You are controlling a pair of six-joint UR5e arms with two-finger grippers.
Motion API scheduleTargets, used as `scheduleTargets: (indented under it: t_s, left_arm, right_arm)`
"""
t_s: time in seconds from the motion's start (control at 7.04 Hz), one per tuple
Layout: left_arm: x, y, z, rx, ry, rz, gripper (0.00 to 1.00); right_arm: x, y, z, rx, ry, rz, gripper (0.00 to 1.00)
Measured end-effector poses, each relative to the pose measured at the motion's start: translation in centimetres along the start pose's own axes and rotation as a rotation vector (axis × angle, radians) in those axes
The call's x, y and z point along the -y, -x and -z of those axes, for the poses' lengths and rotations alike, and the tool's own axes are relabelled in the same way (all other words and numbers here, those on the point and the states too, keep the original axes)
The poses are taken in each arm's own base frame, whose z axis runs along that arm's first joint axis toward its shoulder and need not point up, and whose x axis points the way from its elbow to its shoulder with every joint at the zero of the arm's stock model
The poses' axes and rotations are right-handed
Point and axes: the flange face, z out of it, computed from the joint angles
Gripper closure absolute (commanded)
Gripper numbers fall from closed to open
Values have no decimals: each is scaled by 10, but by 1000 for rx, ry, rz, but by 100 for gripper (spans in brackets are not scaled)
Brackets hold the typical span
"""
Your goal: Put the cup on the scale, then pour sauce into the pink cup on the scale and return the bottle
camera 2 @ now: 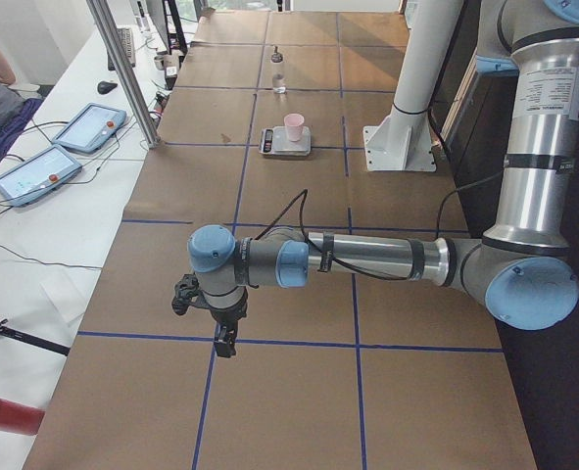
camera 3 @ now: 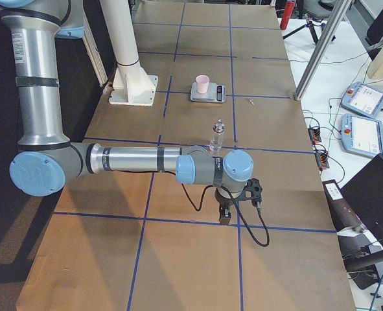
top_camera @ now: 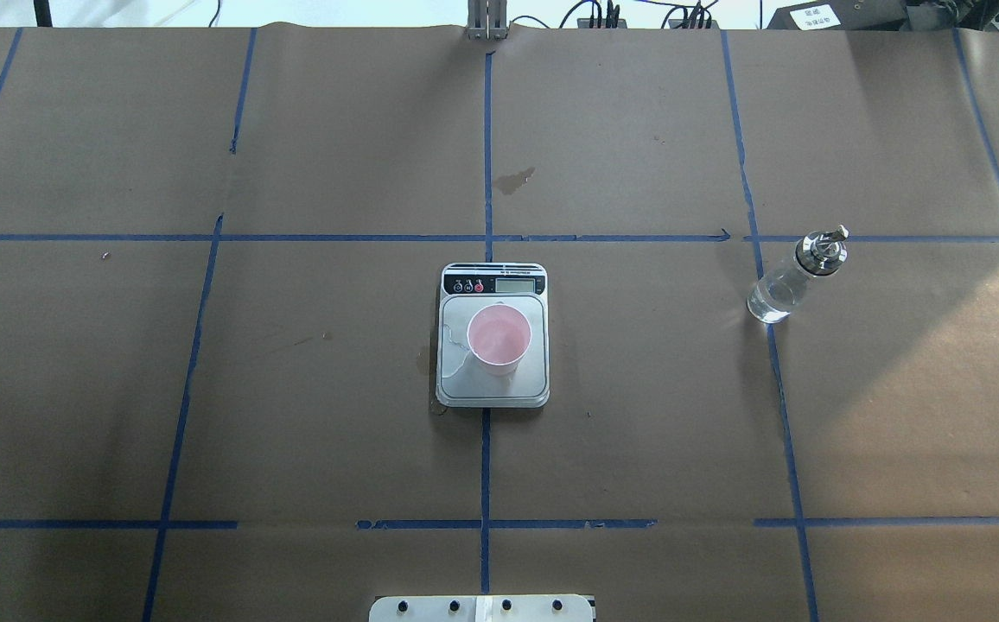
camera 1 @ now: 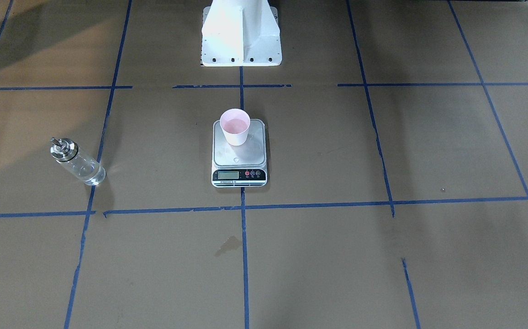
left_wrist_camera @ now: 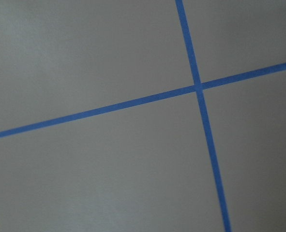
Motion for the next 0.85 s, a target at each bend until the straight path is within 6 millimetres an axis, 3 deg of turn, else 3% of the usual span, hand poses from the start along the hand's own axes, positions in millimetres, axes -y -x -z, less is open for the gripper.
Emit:
scheduleTargets:
  t_s: [0.85]
  left_arm:
    - [5,-6,5,-16,-26,50,0]
  right_arm:
    - [-1,-4,1,1,-2,-150,0]
